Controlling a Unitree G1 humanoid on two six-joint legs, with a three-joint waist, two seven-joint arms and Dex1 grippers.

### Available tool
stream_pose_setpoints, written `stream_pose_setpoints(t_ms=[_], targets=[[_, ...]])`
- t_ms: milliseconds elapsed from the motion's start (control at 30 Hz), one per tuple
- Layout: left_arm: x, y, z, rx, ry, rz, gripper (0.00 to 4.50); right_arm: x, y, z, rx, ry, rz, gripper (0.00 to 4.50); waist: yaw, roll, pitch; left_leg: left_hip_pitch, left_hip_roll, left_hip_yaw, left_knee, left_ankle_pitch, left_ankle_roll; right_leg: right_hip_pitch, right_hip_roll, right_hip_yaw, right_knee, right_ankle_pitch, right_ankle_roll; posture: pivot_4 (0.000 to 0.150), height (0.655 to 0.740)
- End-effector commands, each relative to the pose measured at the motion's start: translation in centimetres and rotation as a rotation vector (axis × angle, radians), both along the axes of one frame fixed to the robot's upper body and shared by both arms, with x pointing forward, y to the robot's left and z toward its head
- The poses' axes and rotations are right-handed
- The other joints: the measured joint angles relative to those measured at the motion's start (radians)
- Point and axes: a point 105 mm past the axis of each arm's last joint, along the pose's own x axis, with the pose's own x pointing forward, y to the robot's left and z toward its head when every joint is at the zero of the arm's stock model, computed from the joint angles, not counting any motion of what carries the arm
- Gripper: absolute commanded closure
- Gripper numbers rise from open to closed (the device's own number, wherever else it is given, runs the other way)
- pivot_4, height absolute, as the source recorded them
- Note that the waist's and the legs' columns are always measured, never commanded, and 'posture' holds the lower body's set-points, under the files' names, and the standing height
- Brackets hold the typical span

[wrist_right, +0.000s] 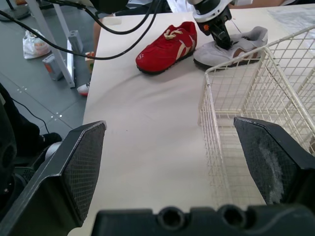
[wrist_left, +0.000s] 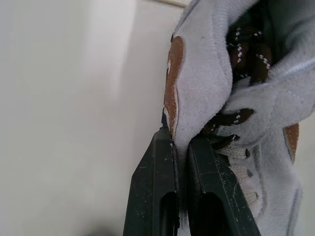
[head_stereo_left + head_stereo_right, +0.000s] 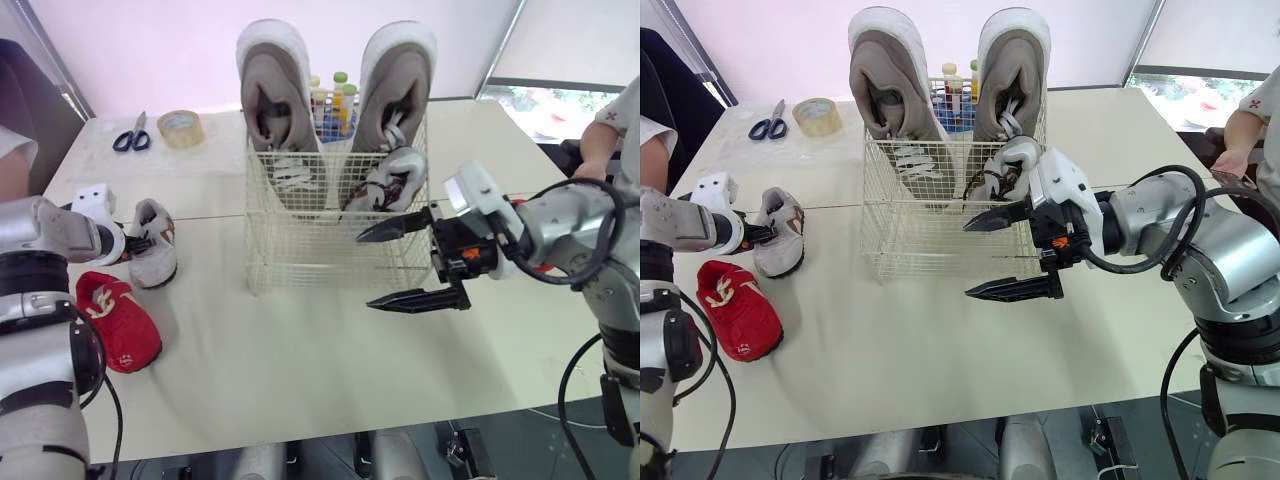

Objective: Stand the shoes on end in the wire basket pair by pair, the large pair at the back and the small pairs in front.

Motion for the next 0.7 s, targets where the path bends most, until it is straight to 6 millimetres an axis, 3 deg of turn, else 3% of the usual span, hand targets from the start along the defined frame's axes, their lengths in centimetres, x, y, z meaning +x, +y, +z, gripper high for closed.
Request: stream_pose_setpoints(t_ms=[33,100,267,400,533,633,700], targets=[[0.4,0.8,7.4,0.097,-0.321,0.041,4.48,0.3,-0.3,1.2,-0.001,-0.06,-0.015,0.0,0.0,-0.001,0.0,-0.001,0.0,0.0,0.0,0.0,0.0,0.0,0.0,0.0,0.0,0.0,0.0,0.15,0.74],[-0.6,0.6,10.3,0.159,-0.476,0.057,4.48,0.5,-0.5,1.5,0.016,-0.054,-0.031,0.0,-0.001,-0.002,0.0,-0.003,0.0,-0.001,0.0,0.0,0.0,-0.001,-0.001,0.0,-0.001,0.0,0.0,0.15,0.74],[-2.8,0.5,12.1,0.206,-0.615,0.136,4.48,0.4,-0.3,2.3,0.056,-0.033,-0.025,0.0,0.0,-0.002,0.0,-0.003,-0.001,0.001,-0.001,0.0,0.0,-0.002,-0.002,-0.001,-0.001,0.0,0.0,0.15,0.74],[-3.3,0.0,13.9,0.229,-0.78,0.155,4.48,0.8,0.0,2.5,0.059,-0.035,-0.007,0.0,0.0,-0.002,0.0,-0.002,-0.001,0.0,0.002,0.0,-0.001,-0.001,-0.002,-0.003,0.003,0.0,0.0,0.15,0.74],[-4.7,-4.8,17.5,0.279,-1.061,-0.069,4.48,1.4,-0.4,2.6,0.053,-0.038,-0.017,0.0,0.002,-0.003,0.0,-0.002,-0.001,-0.001,0.005,0.0,0.0,0.001,-0.002,-0.005,0.003,0.0,-0.001,0.15,0.74],[-7.1,-9.9,18.8,0.236,-1.231,-0.28,4.48,0.9,-1.4,2.8,0.047,0.005,-0.04,0.0,0.002,-0.003,0.0,-0.003,-0.001,-0.001,0.009,-0.002,0.002,0.004,-0.003,-0.005,0.001,0.0,-0.001,0.15,0.74],[-8.3,-11.5,19.3,0.204,-1.292,-0.314,4.48,0.2,-1.9,2.8,0.029,0.035,-0.045,0.0,0.003,-0.003,0.0,-0.003,-0.001,-0.001,0.012,-0.003,0.005,0.005,-0.004,-0.004,0.0,0.0,-0.001,0.15,0.74]])
